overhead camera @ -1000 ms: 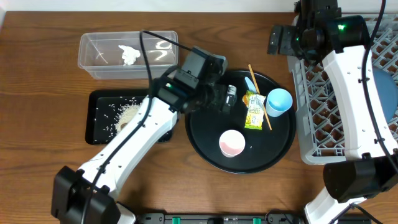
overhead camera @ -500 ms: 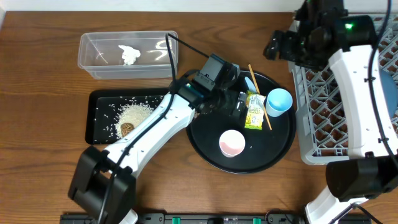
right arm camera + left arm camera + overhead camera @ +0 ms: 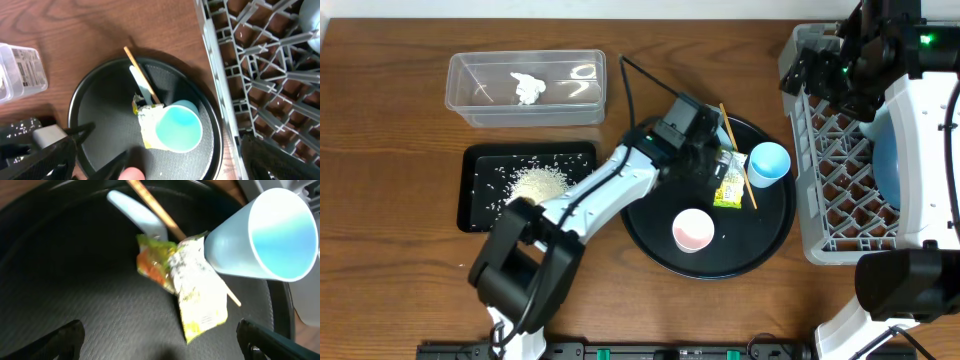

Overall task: Sort waste into correct bins and load items into the dishwasher rack
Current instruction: 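Move the left gripper back to the yellow snack wrapper on the tray, then grasp the yellow snack wrapper with the left gripper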

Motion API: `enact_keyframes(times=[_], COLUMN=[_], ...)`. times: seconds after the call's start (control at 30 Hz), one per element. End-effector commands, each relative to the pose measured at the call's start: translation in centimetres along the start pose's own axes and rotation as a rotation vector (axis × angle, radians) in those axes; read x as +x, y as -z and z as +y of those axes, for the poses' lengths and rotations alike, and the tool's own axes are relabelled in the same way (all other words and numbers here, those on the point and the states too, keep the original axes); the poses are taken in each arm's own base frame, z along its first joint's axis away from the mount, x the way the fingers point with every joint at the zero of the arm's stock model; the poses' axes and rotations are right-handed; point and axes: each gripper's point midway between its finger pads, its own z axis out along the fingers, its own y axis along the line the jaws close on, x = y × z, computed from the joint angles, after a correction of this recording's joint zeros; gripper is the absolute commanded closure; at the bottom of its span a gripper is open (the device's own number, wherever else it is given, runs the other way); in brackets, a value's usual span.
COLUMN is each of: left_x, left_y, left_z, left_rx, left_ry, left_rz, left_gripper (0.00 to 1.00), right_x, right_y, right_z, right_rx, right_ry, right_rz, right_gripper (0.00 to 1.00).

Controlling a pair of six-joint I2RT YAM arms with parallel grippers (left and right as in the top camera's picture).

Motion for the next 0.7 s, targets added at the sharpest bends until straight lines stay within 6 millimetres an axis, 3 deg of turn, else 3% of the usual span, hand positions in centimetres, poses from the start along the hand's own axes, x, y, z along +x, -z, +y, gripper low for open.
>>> enact_keyframes(times=[0.0,0.33,0.67], left_x=[0.7,1.6,1.7], left_y=[-1.6,-3.5,-4.2], left_z=[-0.3,-0.2,-1.9], left_rx=[0.000,0.003,0.026], left_ry=[-0.051,-0.105,-0.203], left_rz=[0.017,0.035,0.022], left_gripper=[0.02,0.02,0.01], right_x=[0.2,1.1,1.3], right_y=[0.0,0.0,0.0], right_z=[0.0,-0.3,-0.3], right_rx=[-0.007,0.003,0.006], right_ry=[0.009,0.046,0.044], right_rz=[0.011,0.045,0.053], right_gripper=[0.01,0.01,0.01])
